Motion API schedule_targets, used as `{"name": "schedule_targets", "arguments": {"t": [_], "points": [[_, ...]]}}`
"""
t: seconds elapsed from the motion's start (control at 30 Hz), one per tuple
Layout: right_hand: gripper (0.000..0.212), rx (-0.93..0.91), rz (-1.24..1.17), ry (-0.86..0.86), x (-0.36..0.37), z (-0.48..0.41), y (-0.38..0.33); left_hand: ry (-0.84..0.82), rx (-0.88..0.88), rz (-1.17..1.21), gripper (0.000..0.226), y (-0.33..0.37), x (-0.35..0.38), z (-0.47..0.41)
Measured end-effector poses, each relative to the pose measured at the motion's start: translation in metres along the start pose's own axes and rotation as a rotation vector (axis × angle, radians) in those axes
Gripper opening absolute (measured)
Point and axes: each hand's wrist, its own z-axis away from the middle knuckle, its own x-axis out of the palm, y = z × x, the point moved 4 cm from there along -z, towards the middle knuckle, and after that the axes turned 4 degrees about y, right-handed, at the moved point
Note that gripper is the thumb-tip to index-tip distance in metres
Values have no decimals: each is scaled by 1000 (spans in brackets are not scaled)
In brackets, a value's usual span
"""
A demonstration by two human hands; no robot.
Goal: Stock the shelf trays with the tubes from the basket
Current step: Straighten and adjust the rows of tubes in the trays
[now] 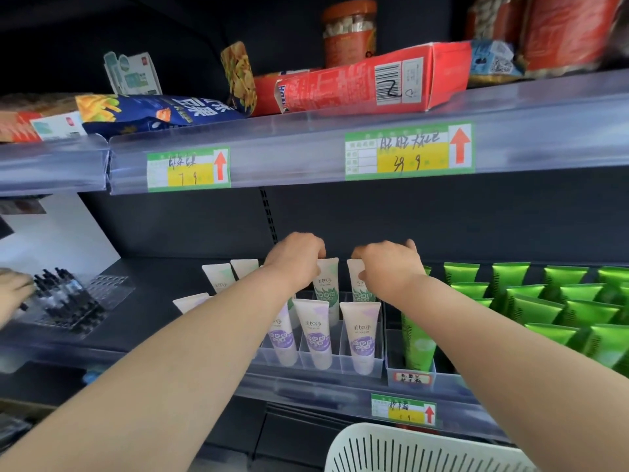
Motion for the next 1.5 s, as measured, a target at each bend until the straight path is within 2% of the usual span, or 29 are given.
{"name": "schedule_targets", "arguments": {"t": [0.1,0.23,0.33,0.47,0.57,0.8,0.97,1.2,1.27,1.4,1.5], "points": [[32,-18,-58,-18,-2,-1,-7,32,18,66,31,-8,-8,2],[32,-58,-140,29,-9,-7,-26,66,-15,106,31,-30,-20,9],[35,-100,-246,-21,-9,-11,-50,77,-71,87,31,-52,-27,12],[32,-178,-239,-42,0,-22,-80,54,-140,-12,41,-81,-29,15],[31,-172,-266,-99,8,-32,-97,3,-155,-77,47,-98,-25,16],[15,-118,-125,-25,16,-44,-109,-29,-162,-87,29,-116,-6,9],[10,-74,-50,38,14,-45,-94,28,-123,-78,23,-112,0,-1],[23,-87,-137,-31,12,-44,-96,28,-133,-10,35,-119,-4,2],[27,-118,-172,-22,9,-43,-103,28,-166,3,38,-128,-10,6],[29,-185,-230,46,1,-41,-121,24,-258,-73,27,-147,-21,17],[27,-228,-254,53,-1,-41,-133,3,-333,-70,34,-158,-21,23]]}}
